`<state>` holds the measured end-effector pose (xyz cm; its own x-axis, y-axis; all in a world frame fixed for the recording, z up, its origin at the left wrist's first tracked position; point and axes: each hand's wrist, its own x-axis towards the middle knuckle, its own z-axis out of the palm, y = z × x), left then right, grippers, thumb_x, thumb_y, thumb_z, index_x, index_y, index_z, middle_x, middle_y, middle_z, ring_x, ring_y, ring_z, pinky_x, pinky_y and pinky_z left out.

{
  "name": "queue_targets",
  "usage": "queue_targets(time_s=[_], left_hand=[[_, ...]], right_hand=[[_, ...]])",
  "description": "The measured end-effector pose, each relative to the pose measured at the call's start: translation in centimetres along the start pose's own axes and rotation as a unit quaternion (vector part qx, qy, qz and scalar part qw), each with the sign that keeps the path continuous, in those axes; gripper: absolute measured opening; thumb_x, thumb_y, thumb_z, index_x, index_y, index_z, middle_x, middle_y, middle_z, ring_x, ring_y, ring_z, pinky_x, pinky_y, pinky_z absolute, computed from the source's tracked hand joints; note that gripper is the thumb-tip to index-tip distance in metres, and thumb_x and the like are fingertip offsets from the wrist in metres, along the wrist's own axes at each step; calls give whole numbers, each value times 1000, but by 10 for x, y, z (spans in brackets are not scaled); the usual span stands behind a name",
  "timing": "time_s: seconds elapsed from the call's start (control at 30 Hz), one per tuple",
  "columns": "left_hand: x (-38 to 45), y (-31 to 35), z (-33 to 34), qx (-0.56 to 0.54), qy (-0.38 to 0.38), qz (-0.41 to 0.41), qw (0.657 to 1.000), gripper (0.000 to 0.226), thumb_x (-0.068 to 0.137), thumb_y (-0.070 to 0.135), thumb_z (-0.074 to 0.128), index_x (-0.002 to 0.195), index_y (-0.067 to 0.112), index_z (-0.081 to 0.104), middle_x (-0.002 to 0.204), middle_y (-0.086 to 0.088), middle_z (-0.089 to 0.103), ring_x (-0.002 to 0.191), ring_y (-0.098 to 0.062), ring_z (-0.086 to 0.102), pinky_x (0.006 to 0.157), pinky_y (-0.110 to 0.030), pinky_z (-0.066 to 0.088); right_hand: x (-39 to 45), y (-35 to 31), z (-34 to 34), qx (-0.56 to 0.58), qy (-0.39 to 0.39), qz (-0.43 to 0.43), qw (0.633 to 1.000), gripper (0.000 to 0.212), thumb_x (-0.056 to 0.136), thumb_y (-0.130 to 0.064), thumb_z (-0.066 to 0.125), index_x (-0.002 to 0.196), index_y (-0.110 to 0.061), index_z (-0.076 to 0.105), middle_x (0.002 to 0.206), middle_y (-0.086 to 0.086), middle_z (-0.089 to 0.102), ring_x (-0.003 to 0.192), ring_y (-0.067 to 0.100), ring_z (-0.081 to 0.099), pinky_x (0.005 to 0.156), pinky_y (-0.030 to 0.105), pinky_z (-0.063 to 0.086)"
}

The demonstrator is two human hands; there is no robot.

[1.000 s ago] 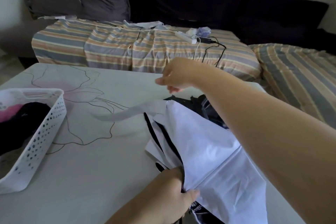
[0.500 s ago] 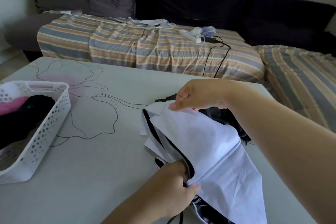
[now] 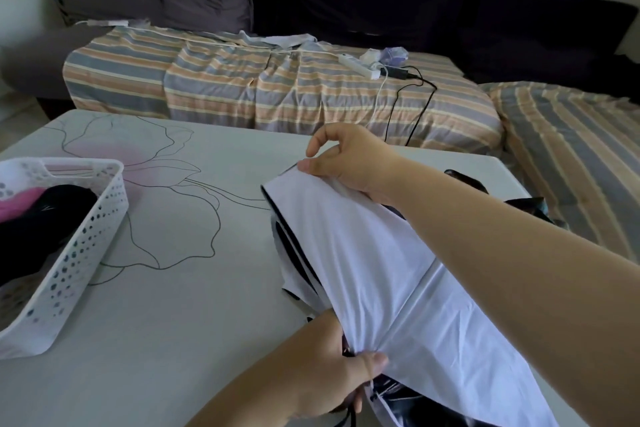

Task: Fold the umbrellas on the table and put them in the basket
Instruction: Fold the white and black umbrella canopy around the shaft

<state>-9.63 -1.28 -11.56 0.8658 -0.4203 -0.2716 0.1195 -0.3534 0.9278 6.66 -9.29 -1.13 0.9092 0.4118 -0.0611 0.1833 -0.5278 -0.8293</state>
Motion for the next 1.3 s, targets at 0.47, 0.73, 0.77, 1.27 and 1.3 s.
queue_targets(time_s=[0.47, 0.73, 0.77, 1.27, 1.3], left_hand=[[-3, 9, -1, -32, 27, 10, 999, 25, 95, 24, 54, 116, 36, 46, 55, 7, 58, 50, -5, 51, 55, -14, 39], [-5, 15, -5, -54, 46, 22, 997, 19, 97, 18, 51, 113, 26, 50, 58, -3, 57, 45, -6, 48, 53, -14, 38], [-5, 13, -6, -54, 56, 21, 997, 17, 96, 19, 52, 110, 27, 51, 58, -3, 58, 49, -9, 50, 56, -16, 39], [3, 18, -3, -134, 217, -20, 967, 32, 96, 20, 53, 70, 0, 56, 34, 2, 41, 32, -9, 36, 43, -14, 34], [3, 22, 1, -140, 225, -8, 964, 31, 96, 18, 52, 71, 1, 56, 34, 2, 40, 32, -9, 35, 42, -14, 34]], right_hand=[[-33, 23, -52, -144, -207, 76, 965, 42, 95, -28, 59, 61, -9, 43, 48, 2, 37, 47, 15, 29, 52, 23, 31], [-31, 23, -40, -263, -86, -8, 961, 47, 89, -48, 61, 71, -5, 56, 52, -3, 42, 46, 9, 37, 53, 17, 34], [-33, 23, -46, -259, -92, 3, 962, 49, 88, -50, 61, 70, -5, 56, 51, -3, 42, 48, 11, 37, 54, 19, 34], [-115, 6, 2, -328, 190, -38, 925, 31, 91, -51, 52, 88, -22, 42, 67, -10, 50, 60, 9, 51, 53, 27, 40], [-120, 13, 13, -305, 143, 46, 940, 38, 89, -58, 49, 92, -21, 40, 75, -7, 55, 68, 13, 55, 57, 28, 43]])
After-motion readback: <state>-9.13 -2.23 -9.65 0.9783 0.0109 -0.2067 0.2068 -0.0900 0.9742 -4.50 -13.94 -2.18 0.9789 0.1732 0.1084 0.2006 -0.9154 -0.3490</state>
